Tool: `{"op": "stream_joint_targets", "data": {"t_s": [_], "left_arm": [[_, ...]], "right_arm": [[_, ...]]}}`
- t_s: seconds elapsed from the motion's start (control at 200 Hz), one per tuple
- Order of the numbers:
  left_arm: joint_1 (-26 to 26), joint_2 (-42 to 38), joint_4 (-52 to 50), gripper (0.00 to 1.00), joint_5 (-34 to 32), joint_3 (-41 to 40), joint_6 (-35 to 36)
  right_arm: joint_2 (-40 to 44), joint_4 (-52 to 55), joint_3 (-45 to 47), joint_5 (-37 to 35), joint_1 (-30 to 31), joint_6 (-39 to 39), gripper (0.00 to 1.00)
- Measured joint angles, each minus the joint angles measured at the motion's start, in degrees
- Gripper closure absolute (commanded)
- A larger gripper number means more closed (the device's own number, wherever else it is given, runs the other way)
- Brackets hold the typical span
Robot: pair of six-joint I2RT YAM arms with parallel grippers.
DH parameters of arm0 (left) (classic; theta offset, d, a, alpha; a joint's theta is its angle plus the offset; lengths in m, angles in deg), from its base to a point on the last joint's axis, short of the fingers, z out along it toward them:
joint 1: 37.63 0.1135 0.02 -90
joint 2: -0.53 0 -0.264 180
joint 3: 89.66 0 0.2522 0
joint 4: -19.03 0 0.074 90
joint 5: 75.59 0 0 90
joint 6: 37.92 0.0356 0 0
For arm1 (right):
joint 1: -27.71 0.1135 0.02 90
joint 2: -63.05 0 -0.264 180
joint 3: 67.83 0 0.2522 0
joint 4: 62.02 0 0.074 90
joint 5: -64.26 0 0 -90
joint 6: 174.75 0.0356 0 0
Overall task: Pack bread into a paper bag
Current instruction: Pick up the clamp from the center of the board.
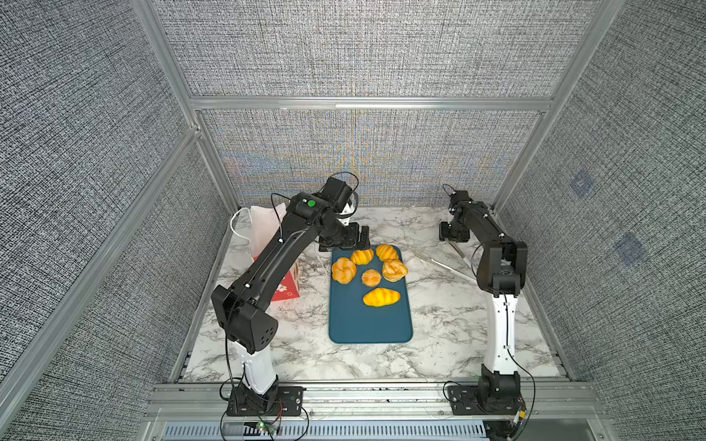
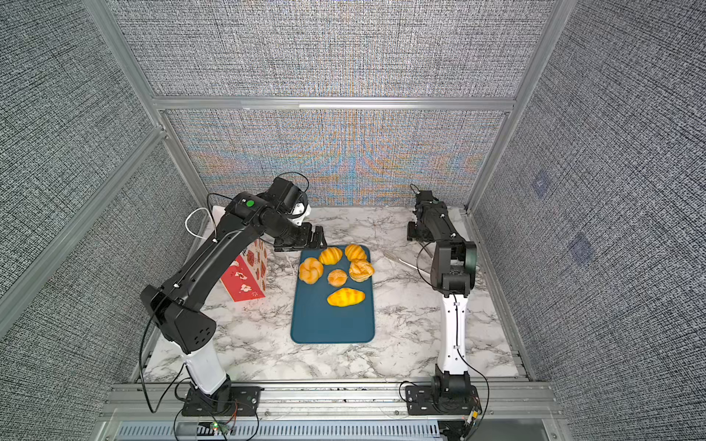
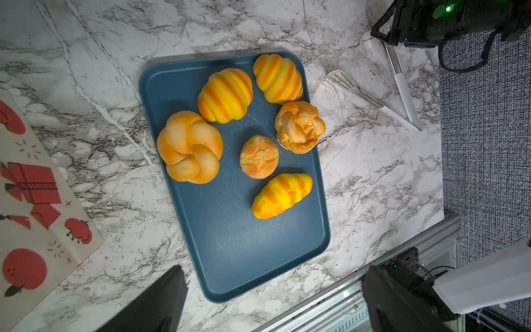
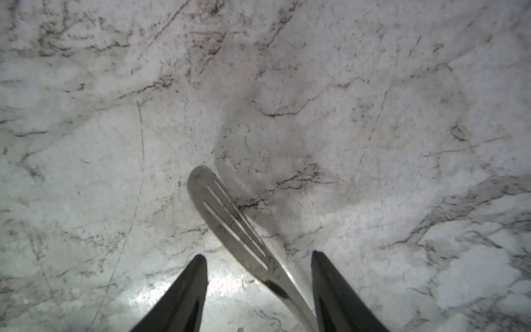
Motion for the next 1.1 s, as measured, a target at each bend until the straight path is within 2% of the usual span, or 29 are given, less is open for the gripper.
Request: {"op": "stream_joint_targets", "data": {"t_s": [0.435, 0.611, 0.841, 1.006, 1.101], "left_arm": [[0.3, -1.1, 0.0, 0.01, -1.4, -1.9, 0.2], [0.5, -1.2, 0.0, 0.01, -1.4, -2.0, 0.2], [0.9, -1.3, 0.0, 0.01, -1.6, -2.0, 0.3], [1.1, -1.3, 0.0, 0.01, -1.6, -2.0, 0.4], [1.3, -1.3, 0.0, 0.01, -1.6, -2.0, 0.4]], "right_arm": [[-0.8, 0.0, -0.2, 0.4, 0.0, 0.1, 0.65], [-0.9, 0.0, -0.2, 0.3, 0.0, 0.2, 0.66], [-0.9, 0.0, -0.2, 0.0, -0.6, 0.2, 0.76], [-0.9, 0.0, -0.2, 0.0, -1.2, 0.2, 0.77], [-1.2, 0.0, -0.3, 0.0, -1.6, 0.3, 0.81]]}}
